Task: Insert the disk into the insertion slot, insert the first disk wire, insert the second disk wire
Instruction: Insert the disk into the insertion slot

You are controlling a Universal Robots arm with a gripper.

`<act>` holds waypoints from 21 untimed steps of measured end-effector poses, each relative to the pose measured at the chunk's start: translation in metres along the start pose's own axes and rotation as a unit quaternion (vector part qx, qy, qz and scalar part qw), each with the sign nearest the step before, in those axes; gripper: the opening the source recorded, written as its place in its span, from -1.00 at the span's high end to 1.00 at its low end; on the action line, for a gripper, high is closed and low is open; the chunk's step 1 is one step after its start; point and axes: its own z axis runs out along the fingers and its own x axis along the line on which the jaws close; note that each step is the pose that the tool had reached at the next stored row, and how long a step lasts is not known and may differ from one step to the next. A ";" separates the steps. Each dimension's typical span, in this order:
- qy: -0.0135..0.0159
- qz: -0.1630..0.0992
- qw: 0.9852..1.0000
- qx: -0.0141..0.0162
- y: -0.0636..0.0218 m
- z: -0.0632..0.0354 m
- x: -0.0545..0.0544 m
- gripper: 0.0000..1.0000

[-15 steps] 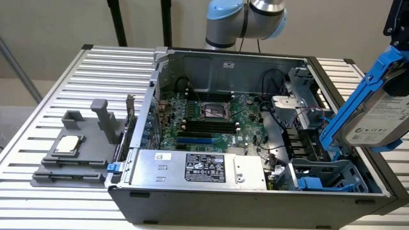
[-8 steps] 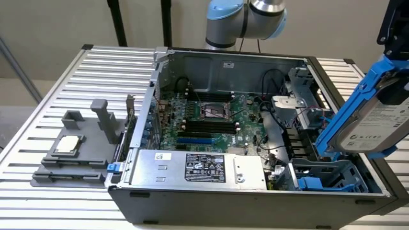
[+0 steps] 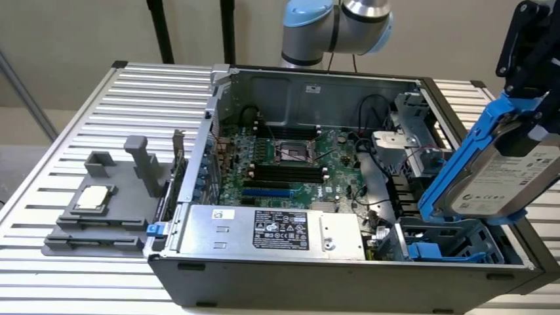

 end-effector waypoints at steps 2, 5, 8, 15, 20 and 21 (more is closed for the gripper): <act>0.000 0.002 1.000 0.000 0.0025 0.0039 0.000 0.36; 0.000 0.004 1.000 0.001 0.0048 0.0094 0.000 0.36; 0.000 0.004 1.000 0.001 0.0045 0.0146 0.000 0.36; -0.003 0.005 1.000 0.001 0.0043 0.0221 0.001 0.36; -0.003 0.005 1.000 0.001 0.0042 0.0225 0.001 0.36; -0.004 0.005 1.000 0.001 0.0041 0.0229 0.001 0.36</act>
